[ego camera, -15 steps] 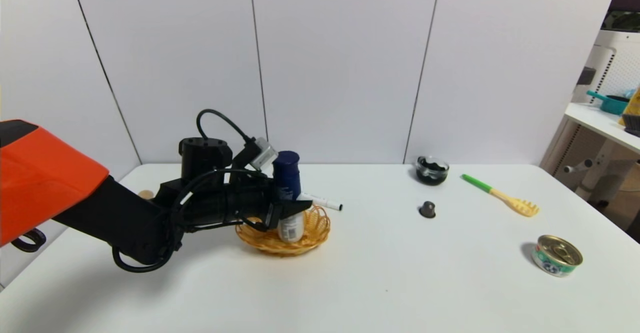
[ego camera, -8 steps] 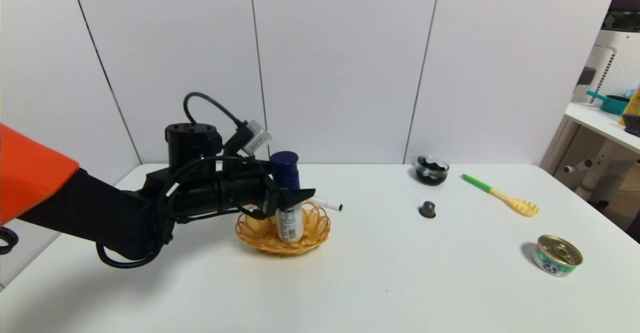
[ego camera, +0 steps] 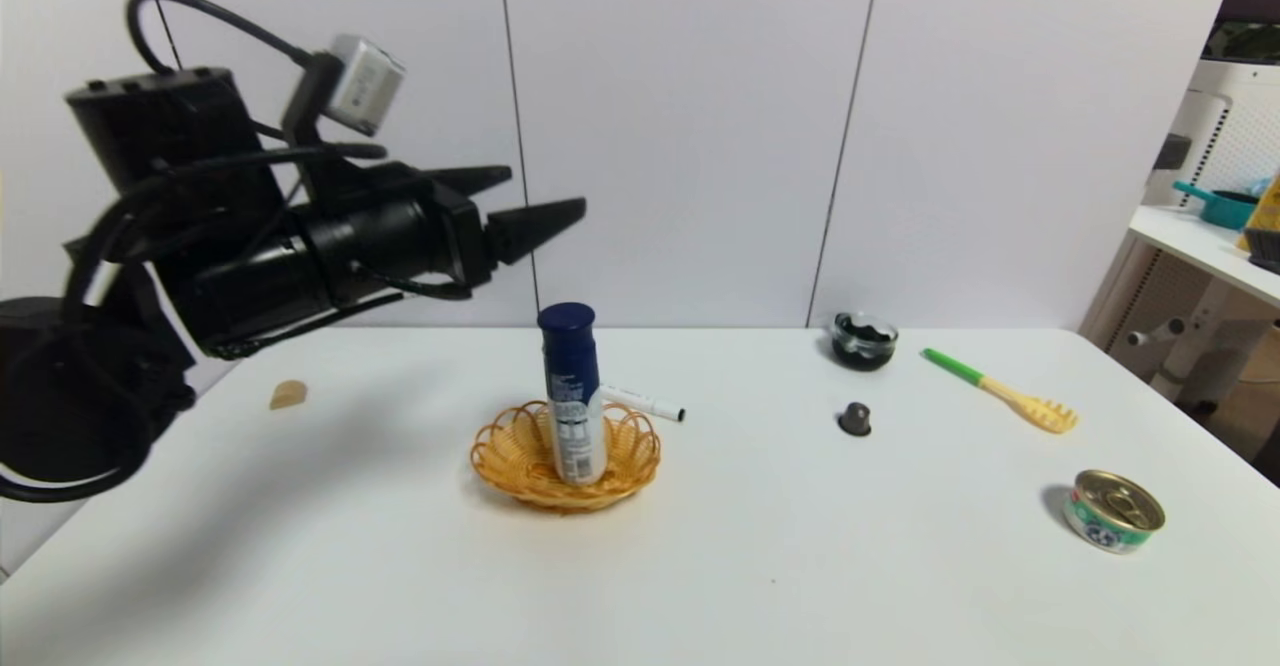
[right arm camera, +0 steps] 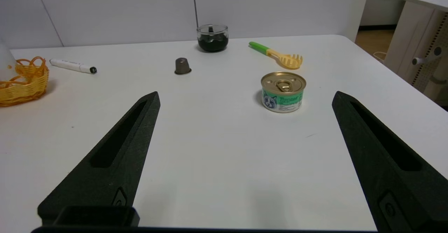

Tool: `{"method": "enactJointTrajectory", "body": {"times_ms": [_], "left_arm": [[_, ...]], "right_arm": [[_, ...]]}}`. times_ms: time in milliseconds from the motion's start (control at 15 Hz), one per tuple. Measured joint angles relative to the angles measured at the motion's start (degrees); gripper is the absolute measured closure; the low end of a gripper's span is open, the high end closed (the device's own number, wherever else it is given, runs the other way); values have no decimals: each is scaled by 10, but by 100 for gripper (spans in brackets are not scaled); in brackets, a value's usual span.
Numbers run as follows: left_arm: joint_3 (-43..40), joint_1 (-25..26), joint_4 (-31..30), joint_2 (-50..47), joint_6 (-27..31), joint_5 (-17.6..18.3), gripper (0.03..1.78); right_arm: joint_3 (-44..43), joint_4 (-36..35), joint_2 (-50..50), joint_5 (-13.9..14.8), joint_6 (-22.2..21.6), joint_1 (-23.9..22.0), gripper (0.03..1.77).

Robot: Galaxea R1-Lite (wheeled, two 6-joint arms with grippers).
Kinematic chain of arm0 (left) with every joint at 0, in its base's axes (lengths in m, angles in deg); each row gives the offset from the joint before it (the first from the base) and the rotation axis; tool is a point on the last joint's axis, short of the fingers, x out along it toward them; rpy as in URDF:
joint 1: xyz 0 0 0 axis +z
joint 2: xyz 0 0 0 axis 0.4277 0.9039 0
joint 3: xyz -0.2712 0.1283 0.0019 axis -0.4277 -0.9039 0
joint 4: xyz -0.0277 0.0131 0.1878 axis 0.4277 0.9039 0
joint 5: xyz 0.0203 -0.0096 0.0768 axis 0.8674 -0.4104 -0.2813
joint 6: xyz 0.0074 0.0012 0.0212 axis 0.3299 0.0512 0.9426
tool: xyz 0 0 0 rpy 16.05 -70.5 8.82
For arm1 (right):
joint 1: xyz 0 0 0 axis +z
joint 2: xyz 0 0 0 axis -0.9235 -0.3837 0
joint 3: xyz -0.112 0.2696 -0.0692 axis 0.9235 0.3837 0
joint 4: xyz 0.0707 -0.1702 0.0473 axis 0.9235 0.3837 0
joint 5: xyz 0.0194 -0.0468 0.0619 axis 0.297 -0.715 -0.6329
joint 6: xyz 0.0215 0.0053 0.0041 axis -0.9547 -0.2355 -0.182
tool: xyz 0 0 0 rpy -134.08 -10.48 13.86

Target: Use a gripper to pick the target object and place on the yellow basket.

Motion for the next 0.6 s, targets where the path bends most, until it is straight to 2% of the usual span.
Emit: {"method": "enactJointTrajectory", "body": {"times_ms": [133, 267, 467, 600], "left_arm": [[15, 29, 57, -54, 10, -59, 17], [26, 73, 146, -106, 47, -106, 16], [33, 129, 314, -193, 82, -135, 14], [10, 155, 393, -256, 90, -169, 14]], "right_arm": [[0, 0, 0, 0, 0, 0, 10], [0, 0, 0, 0, 0, 0, 10], [0, 0, 0, 0, 0, 0, 10], [0, 0, 0, 0, 0, 0, 10]]}}
